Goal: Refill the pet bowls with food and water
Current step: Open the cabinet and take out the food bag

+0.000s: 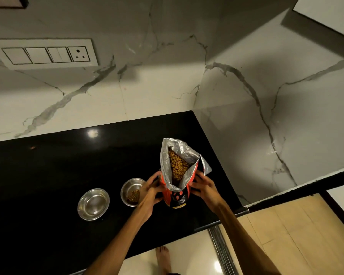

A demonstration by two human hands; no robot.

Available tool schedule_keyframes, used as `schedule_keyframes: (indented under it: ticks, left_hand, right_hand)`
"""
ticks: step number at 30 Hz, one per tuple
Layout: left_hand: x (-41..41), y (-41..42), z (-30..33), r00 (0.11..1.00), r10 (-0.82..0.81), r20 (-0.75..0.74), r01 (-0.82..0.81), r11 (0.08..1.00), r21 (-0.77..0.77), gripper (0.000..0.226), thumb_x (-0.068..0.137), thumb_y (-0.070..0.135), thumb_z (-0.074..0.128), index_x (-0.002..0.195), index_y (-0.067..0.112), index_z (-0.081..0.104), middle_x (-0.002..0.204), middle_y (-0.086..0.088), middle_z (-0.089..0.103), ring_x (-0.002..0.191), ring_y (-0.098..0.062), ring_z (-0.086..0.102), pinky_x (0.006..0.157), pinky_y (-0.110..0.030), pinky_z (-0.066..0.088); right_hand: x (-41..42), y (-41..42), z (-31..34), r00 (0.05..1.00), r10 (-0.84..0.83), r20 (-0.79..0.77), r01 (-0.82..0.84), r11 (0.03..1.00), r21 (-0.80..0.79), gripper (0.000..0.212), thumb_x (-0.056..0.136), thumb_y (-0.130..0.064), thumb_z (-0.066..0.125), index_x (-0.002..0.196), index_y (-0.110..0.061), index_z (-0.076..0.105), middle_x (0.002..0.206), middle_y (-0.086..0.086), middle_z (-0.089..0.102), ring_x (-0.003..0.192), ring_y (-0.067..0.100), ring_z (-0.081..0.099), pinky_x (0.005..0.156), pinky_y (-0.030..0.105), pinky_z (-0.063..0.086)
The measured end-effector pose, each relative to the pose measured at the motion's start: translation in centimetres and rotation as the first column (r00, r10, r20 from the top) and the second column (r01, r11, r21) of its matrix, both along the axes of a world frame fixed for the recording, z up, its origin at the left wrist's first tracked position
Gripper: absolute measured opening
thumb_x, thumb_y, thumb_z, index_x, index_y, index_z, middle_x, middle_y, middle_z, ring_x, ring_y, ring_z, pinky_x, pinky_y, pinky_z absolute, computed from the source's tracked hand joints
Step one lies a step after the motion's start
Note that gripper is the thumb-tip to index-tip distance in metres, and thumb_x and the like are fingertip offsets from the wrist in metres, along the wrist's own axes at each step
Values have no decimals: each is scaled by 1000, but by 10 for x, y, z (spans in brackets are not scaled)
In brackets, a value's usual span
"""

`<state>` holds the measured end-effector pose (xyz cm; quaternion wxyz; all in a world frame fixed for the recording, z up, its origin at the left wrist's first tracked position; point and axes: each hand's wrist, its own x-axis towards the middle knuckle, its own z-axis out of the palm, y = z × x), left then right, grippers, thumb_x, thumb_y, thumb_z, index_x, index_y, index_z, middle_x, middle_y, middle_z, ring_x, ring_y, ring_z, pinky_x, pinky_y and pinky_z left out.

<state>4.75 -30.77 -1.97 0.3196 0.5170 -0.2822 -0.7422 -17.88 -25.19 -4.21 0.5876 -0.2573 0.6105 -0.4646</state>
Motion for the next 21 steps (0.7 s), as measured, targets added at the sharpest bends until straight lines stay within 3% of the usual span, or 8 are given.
schedule_keyframes:
  ticks: [4,10,15,21]
  left_hand:
    - [0,-2,-4,999,-30,9,31,1000,-7,61,82,-10,63,125,33,69,120,3,76,115,-25,69,97,-52,58]
    - [-1,2,-2,1000,-20,20,20,1000,0,62,83,-10,61,125,36,68,116,8,77,110,-18,70,84,-41,59]
    - [0,6,-1,998,-24,65,25,999,-20,66,83,-8,62,136,31,65,121,7,75,117,-20,68,89,-42,59]
    - [0,15,18,997,0,78,5,998,-68,56,84,-1,65,128,34,68,120,7,74,114,-14,65,87,-36,54]
  right_hand:
    - [0,1,-5,1000,-19,17,19,1000,11,64,96,7,59,154,-16,44,141,6,66,127,29,65,107,56,52]
    - [3,4,-9,999,-36,28,36,999,2,62,98,5,57,154,-19,44,143,4,65,128,28,65,107,52,53]
    - [9,7,-8,999,-42,31,42,999,-25,64,98,1,59,156,-22,43,147,5,62,131,29,63,107,51,53]
    - [13,14,2,995,-89,40,91,994,-63,63,96,3,61,152,-23,49,141,4,66,128,26,65,99,41,58]
